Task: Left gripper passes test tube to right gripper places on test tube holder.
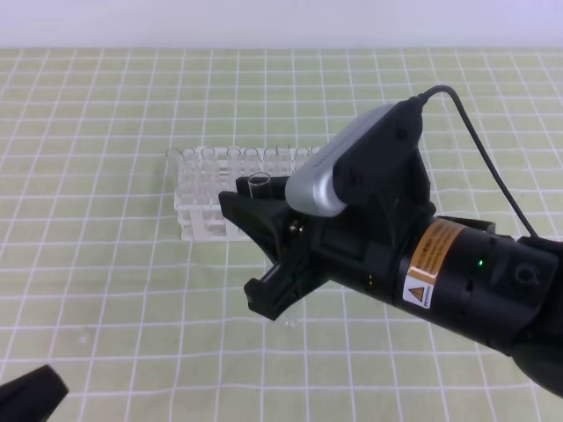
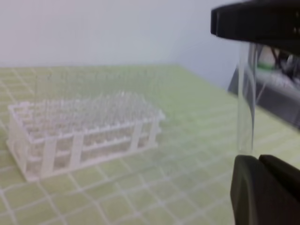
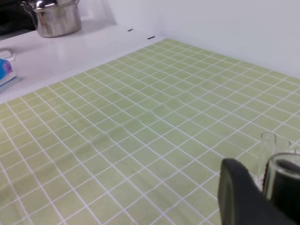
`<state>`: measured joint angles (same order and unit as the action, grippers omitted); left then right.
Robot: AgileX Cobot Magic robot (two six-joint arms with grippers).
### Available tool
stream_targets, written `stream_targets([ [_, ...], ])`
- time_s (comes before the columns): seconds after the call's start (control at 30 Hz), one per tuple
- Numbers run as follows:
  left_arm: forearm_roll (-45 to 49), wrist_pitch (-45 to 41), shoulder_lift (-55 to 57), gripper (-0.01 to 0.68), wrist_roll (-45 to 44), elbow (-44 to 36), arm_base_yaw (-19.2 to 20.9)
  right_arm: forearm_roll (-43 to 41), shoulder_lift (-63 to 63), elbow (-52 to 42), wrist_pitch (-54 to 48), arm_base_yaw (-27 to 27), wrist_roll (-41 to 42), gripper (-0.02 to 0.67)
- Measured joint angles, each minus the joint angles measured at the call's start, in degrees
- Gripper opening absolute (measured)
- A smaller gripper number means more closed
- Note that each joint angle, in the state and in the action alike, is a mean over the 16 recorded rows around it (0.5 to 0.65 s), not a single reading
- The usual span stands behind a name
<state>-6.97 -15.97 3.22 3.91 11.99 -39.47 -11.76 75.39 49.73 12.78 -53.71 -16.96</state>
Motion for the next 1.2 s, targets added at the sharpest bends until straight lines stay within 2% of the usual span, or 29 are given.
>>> stream_targets([
  [0.23, -5.4, 11.0, -0.3, -0.002, -4.9, -8.0, 0.0, 0.0, 0.0, 0.0, 0.0, 0.0, 0.1, 0.087],
  [0.4, -5.9, 14.4, -0.2, -0.002, -5.2, -11.9, 0.0, 0.0, 0.0, 0.0, 0.0, 0.3, 0.2, 0.087],
  [0.7, -5.8, 8.8, -0.1, -0.002, -5.3, -12.5, 0.0, 0.1, 0.0, 0.0, 0.4, 4.3, 0.5, 0.087],
  [1.2, -5.8, 5.3, -0.2, -0.002, -5.2, -12.5, 0.0, 0.3, 1.0, -0.5, 10.4, 16.9, 2.3, 0.087],
])
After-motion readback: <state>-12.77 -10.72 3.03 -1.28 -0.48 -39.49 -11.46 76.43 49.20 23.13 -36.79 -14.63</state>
